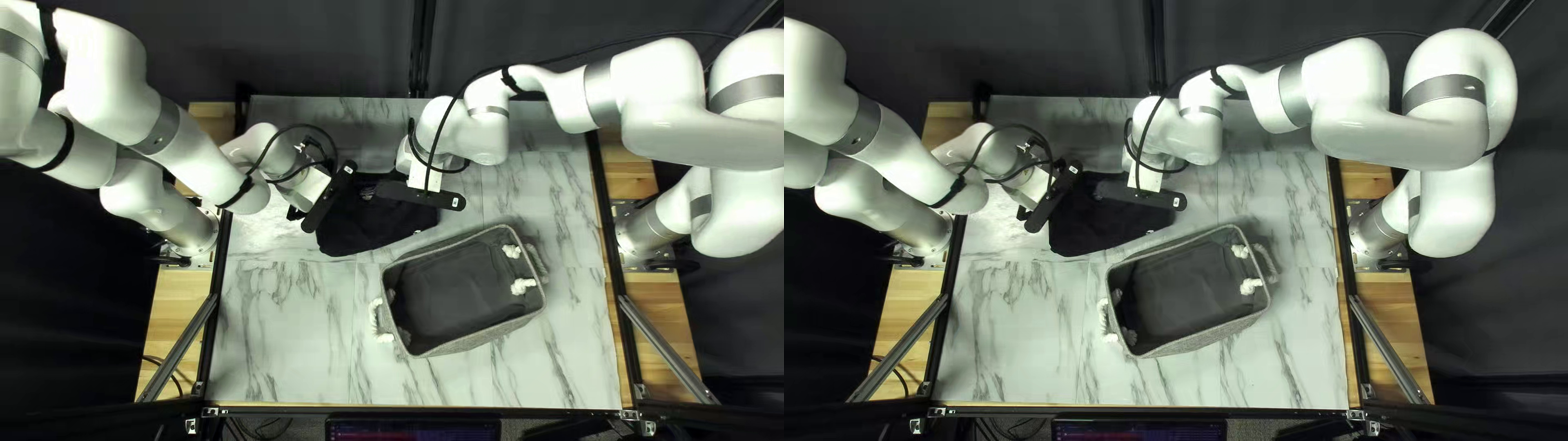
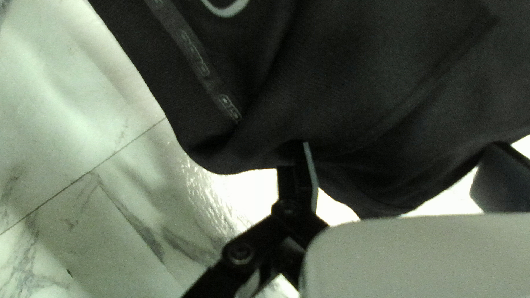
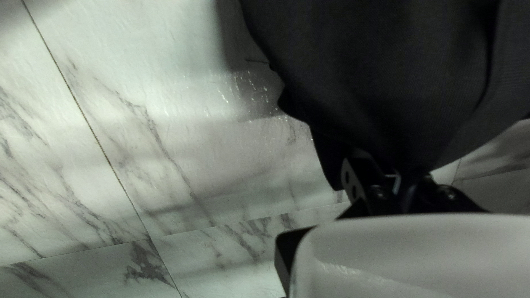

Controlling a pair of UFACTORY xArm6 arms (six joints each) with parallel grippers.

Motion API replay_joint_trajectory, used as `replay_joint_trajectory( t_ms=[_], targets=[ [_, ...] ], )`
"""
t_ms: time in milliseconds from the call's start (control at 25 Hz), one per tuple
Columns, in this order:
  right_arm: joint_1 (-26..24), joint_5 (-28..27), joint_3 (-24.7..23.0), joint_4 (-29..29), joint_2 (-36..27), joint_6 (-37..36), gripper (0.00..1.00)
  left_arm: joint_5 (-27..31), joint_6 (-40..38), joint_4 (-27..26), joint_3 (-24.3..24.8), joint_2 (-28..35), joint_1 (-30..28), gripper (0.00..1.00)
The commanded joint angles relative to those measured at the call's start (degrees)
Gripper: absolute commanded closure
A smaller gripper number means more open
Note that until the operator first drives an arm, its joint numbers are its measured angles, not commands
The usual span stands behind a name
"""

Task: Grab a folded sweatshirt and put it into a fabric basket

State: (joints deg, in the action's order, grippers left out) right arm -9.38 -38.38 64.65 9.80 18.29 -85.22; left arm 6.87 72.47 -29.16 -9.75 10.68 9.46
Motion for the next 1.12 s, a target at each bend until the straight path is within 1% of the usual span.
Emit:
replay_joint_trajectory(
  t_ms=[40, 120, 160, 200, 240, 280, 320, 480, 560, 680, 720, 840, 1040, 1120],
  targets=[
    [0.06, 0.14, -0.13, 0.00, -0.06, 0.05, 1.00, -0.05, 3.40, -3.84, -0.74, -1.07, -0.82, 0.90],
    [0.10, 0.27, -0.42, 0.05, -0.32, 0.14, 1.00, 0.31, 4.04, -4.45, -0.95, -1.11, -0.88, 0.94],
    [0.12, 0.32, -0.54, 0.10, -0.44, 0.21, 1.00, 0.67, 3.76, -4.00, -0.92, -0.78, -0.77, 0.99],
    [0.12, 0.35, -0.60, 0.12, -0.52, 0.25, 1.00, 1.25, 2.63, -2.54, -0.74, -0.02, -0.52, 1.00],
    [0.13, 0.36, -0.73, 0.17, -0.70, 0.34, 1.00, 2.46, 0.28, 0.40, -0.33, 1.72, -0.11, 1.00],
    [0.13, 0.38, -0.77, 0.19, -0.75, 0.38, 1.00, 2.73, -0.01, 0.84, -0.25, 2.12, -0.05, 1.00],
    [0.12, 0.33, -1.02, 0.25, -1.15, 0.44, 1.00, 4.21, -1.92, 3.38, 0.23, 4.23, 0.34, 1.00],
    [0.37, -0.55, -1.28, 0.72, -2.71, 0.80, 1.00, 7.44, -5.30, 7.53, 1.33, 9.14, 0.57, 1.00],
    [0.78, -1.56, -1.07, 1.17, -3.66, 1.28, 1.00, 10.11, -7.68, 10.27, 1.99, 12.91, 0.61, 1.00],
    [1.25, -2.62, -0.81, 1.68, -4.56, 1.88, 1.00, 13.13, -9.80, 12.79, 2.23, 16.56, 0.65, 1.00],
    [1.64, -3.80, -0.49, 1.91, -5.47, 2.17, 1.00, 16.52, -11.86, 15.06, 1.99, 19.93, 0.67, 1.00],
    [2.67, -6.27, -0.08, 2.74, -7.70, 3.13, 1.00, 23.64, -15.32, 18.72, 0.62, 26.13, 0.17, 1.00],
    [4.43, -9.74, 0.84, 4.55, -10.46, 5.12, 1.00, 32.64, -18.70, 22.14, -2.70, 32.65, -1.20, 1.00],
    [4.98, -11.43, 1.19, 5.18, -11.89, 5.59, 1.00, 35.59, -20.28, 23.33, -4.76, 33.66, -2.12, 1.00]
  ],
)
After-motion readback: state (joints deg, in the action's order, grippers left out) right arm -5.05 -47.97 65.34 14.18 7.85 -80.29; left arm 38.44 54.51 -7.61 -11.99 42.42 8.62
